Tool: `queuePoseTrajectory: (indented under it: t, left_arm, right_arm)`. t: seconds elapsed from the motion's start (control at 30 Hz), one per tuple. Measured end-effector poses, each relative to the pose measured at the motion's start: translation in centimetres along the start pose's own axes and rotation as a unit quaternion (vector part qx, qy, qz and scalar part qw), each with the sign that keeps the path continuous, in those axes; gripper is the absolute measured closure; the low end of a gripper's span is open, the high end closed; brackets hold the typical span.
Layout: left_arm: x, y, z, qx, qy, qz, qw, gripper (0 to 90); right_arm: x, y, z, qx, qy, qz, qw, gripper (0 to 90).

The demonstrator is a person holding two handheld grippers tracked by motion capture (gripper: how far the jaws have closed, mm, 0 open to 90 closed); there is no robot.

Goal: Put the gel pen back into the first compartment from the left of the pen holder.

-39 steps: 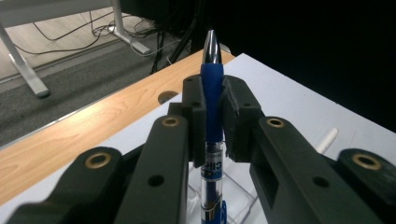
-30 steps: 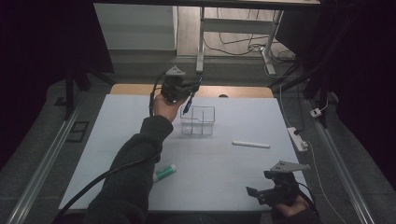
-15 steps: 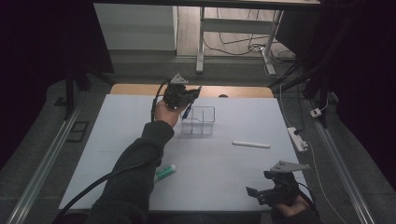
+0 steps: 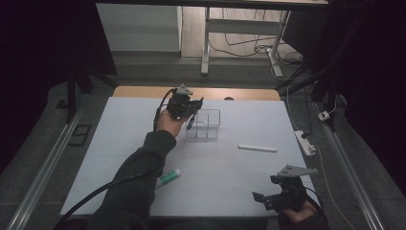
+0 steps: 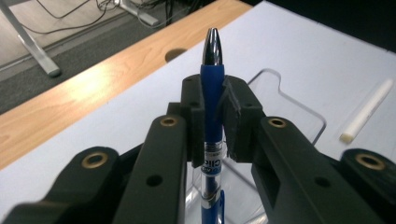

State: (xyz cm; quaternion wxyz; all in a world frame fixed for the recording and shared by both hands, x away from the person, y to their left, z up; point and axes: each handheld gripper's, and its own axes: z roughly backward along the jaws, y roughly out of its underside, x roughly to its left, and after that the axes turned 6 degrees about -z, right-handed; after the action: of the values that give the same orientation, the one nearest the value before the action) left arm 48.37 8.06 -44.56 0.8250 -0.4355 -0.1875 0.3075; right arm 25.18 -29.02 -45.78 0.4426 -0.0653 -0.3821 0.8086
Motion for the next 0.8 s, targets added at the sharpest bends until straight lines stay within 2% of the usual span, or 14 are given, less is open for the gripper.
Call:
queuePoseTrajectory:
  t: [0.1,0.37,0.5,0.67,0.8]
  left_arm:
    - [0.0,0.2,0.0,0.011,-0.01,-0.01,0.9998,76.3]
    - [0.4,-0.2,1.8,0.008,-0.015,-0.008,0.9998,56.4]
    - [0.3,-0.3,2.7,0.015,-0.008,-0.013,0.9998,42.7]
    - [0.3,-0.1,3.8,0.02,0.014,0.0,0.9997,27.0]
    - [0.1,0.2,4.6,0.023,0.033,0.013,0.9991,18.4]
  right_arm:
    - [0.0,0.0,0.0,0.0,-0.001,0.0,1.0,3.6]
    - [0.0,0.0,0.0,0.0,0.0,0.0,1.0,3.6]
    - [0.0,0.0,0.0,0.002,0.001,0.0,1.0,3.6]
    - [0.1,0.0,0.0,0.003,0.002,0.001,1.0,3.6]
    - [0.1,0.0,-0.1,0.004,0.003,0.001,1.0,3.6]
